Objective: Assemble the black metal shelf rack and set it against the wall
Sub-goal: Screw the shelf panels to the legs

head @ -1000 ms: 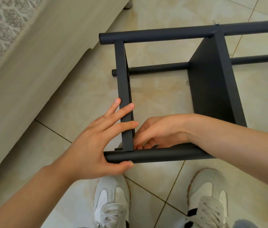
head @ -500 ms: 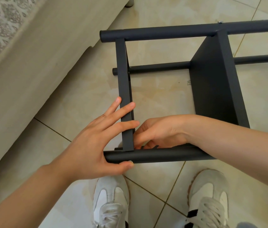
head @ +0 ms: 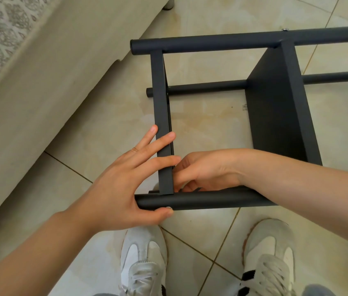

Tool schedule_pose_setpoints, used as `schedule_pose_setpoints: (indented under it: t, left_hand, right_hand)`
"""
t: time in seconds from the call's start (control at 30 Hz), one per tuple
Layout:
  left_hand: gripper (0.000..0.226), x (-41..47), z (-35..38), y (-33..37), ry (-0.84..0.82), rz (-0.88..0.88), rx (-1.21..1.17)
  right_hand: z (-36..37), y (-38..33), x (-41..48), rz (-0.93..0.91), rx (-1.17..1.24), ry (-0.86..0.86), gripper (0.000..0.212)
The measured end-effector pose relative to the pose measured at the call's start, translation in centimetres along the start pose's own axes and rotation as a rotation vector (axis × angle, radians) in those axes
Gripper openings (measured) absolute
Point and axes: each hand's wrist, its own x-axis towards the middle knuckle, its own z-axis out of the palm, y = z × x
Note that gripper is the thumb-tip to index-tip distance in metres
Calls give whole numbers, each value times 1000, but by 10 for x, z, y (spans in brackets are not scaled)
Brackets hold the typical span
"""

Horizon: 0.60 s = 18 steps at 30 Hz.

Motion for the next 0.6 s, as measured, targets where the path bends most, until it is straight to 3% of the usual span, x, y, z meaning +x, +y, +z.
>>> schedule_pose_setpoints:
  t: [0.1, 0.4, 0.6]
  left_hand:
    - [72, 0, 1, 1, 1, -5, -13]
    - [73, 0, 1, 2, 7, 0, -10]
    - [72, 0, 2, 1, 7, 6, -16]
  right_hand:
    - [-4, 1, -4, -9, 34, -27, 19]
    - [0, 0, 1, 11, -28, 1, 30]
    - [-10, 2, -5, -3, 39, -50, 11]
